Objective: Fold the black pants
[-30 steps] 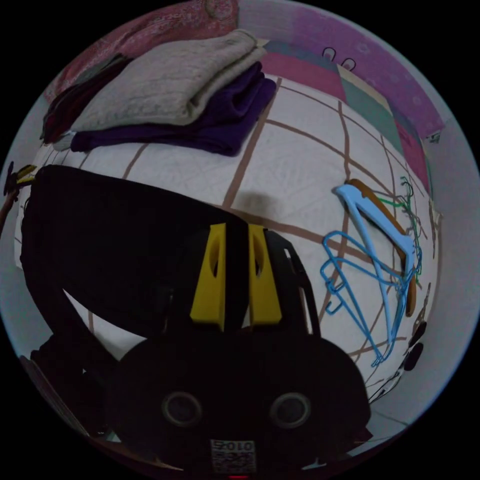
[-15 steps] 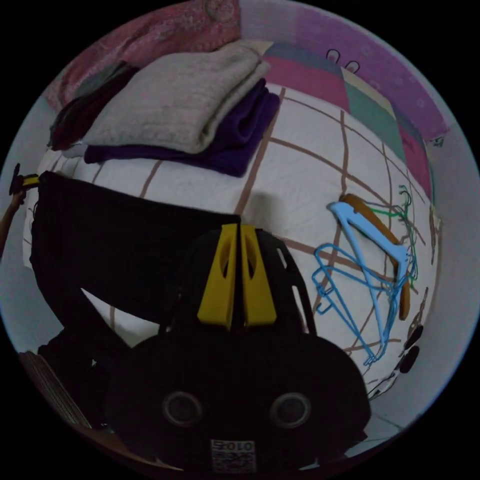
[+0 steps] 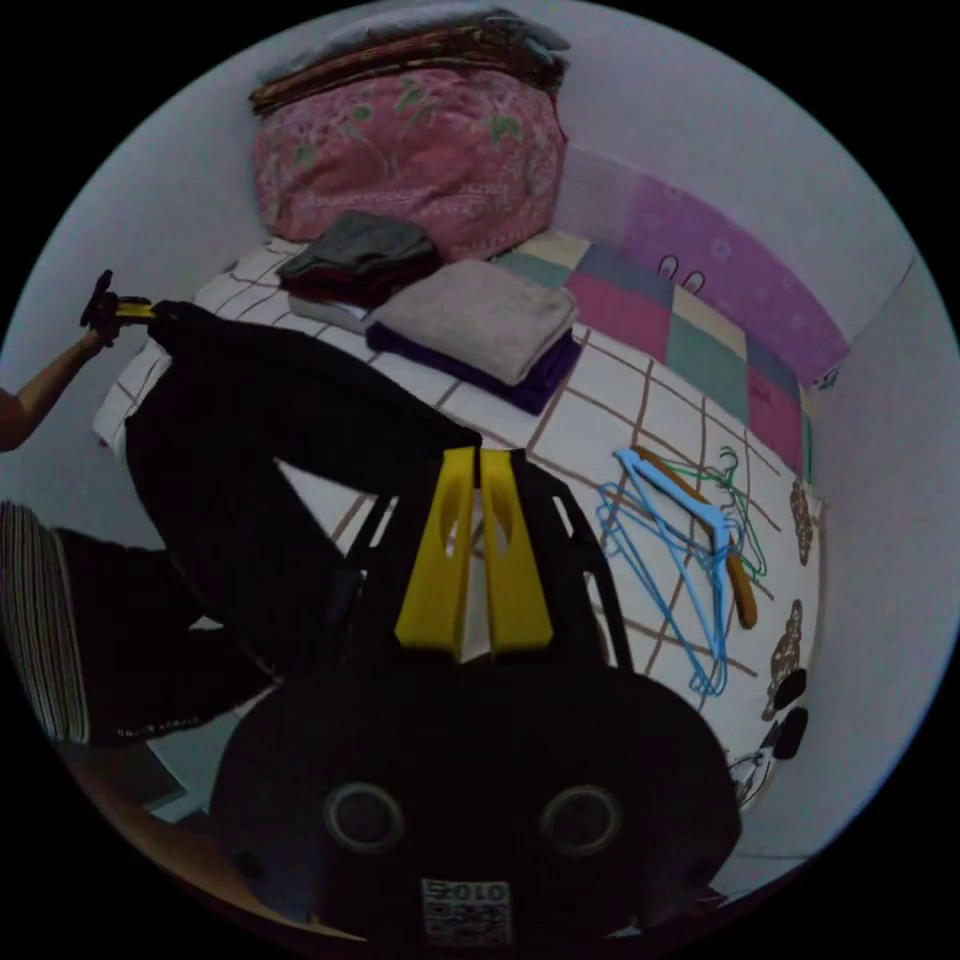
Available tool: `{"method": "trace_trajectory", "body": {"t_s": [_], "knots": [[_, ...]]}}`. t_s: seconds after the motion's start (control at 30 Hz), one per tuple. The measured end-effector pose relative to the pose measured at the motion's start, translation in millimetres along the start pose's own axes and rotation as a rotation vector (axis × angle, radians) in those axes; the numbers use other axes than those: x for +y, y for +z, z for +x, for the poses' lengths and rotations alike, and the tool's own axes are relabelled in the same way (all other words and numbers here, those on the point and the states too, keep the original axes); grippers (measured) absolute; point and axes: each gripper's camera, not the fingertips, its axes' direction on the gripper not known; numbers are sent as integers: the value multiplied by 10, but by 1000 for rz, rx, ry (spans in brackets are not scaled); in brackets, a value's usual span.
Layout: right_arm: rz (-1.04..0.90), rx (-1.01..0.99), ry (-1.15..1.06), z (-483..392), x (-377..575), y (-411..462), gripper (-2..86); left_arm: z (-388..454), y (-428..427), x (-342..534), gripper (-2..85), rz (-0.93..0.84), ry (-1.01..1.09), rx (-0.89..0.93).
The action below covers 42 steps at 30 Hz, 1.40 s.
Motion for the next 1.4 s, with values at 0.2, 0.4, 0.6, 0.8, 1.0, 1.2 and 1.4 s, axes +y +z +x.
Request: {"method": "trace_trajectory", "body": {"t_s": [0.2, 0.4, 0.6, 0.8, 1.0, 1.2, 1.4], "knots": [[-334, -70, -29, -515, 596, 199, 33, 672, 65, 922, 2, -103, -66, 86], [-540, -104, -72, -1011, 745, 483, 34, 951, 275, 1320, 1, -165, -144, 140], [-606, -69, -111, -1211, 722, 385, 34, 983, 62, 1624, 1, -166, -10, 94], [-682, -47, -121, -1478, 768, 461, 32, 1249, 35, 1990, -1, -186, 78, 63], [-742, -73, -141, -1788, 870, 552, 32, 1354, -24, 2341, -1, -196, 86, 39], [-717, -92, -117, -1970, 930, 486, 32, 1392, -83, 2779, 0, -199, 98, 23], [-724, -105, -119, -2244, 1007, 553, 31, 1463, 15, 3159, 7, -230, 73, 32]]}}
